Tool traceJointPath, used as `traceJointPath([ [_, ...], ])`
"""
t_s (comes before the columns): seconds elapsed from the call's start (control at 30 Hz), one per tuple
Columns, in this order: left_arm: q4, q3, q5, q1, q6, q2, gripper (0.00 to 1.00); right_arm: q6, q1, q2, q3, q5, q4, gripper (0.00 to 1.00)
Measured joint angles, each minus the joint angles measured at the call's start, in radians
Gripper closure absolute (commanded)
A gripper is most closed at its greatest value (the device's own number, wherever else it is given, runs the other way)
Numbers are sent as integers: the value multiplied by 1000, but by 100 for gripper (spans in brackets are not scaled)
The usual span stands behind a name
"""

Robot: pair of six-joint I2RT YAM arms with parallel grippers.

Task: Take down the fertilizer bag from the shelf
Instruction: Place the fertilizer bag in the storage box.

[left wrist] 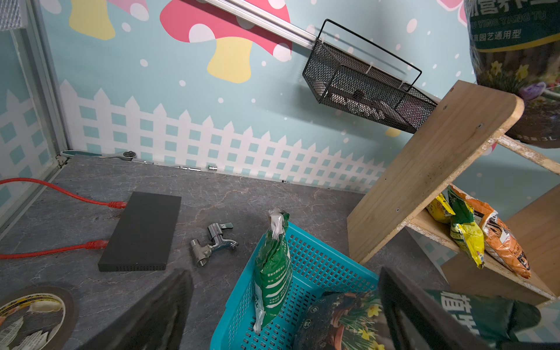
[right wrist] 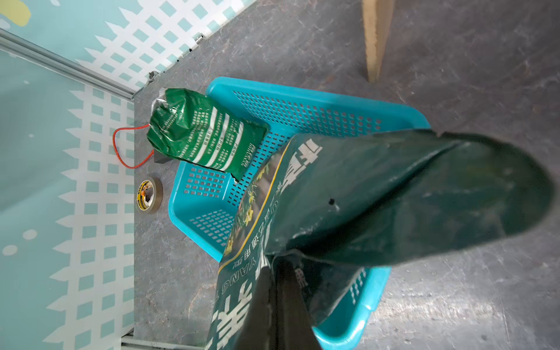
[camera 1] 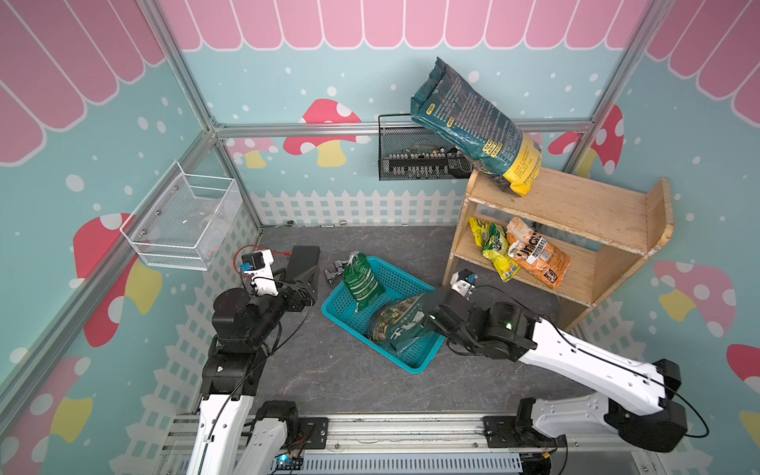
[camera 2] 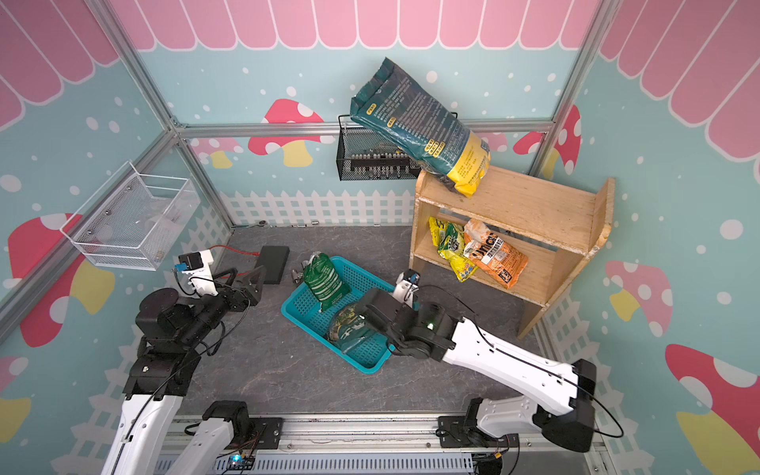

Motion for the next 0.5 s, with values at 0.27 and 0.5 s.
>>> traceJointPath([
  [0.27, 0, 0, 0, 0, 0, -5, 1, -214, -80, 418, 481, -19, 24, 100],
  [0.5, 0, 0, 0, 0, 0, -10, 1, -386, -116, 762, 866, -43, 76, 100],
])
